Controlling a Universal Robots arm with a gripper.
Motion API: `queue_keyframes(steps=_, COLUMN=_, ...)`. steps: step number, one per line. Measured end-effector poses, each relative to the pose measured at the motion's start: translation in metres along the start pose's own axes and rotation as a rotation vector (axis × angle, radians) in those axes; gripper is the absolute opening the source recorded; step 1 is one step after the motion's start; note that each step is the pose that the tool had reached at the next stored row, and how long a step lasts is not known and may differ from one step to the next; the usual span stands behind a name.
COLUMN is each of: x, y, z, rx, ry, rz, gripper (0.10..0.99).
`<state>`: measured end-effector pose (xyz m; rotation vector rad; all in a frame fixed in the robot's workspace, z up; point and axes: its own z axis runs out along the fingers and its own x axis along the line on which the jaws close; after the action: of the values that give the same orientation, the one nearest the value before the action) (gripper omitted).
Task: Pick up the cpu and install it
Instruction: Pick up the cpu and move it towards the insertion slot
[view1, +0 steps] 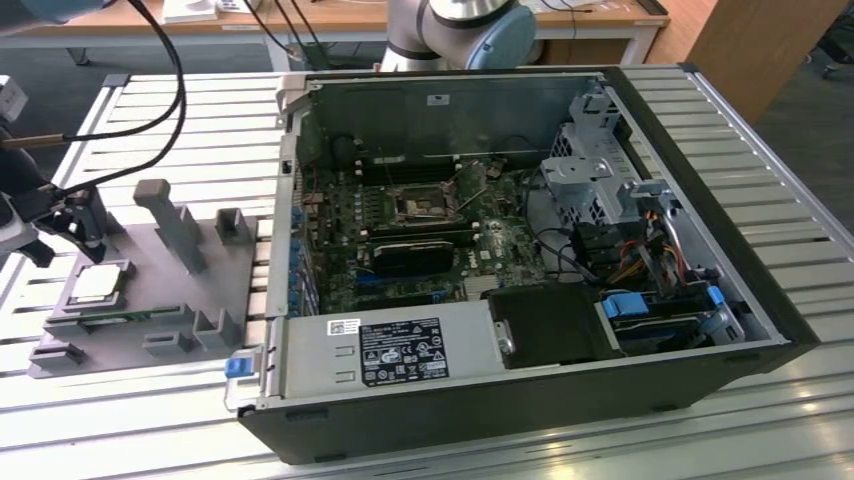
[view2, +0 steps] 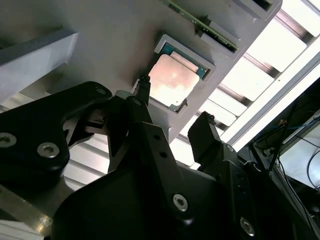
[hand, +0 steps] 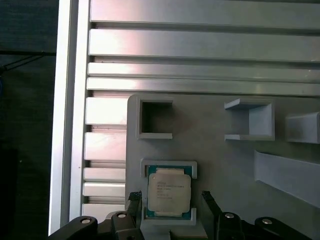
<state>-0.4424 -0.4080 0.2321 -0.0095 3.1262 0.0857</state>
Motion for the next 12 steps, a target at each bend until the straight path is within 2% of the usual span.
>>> queue_keyframes(steps=9, x=0.0, y=-0.0004, z=0.0041, rx=0.001, ry=-0.0002, rz=0.0, gripper=0.588)
queue_keyframes(steps=11, x=0.0, y=-0.0006, z=0.0054, rx=0.001, ry=-0.0003, rz=0.0, gripper=0.6)
queue_keyframes(steps=12, x=0.0, y=-0.0006, z=0.006, rx=0.001, ry=-0.0002, rz=0.0, gripper=0.659)
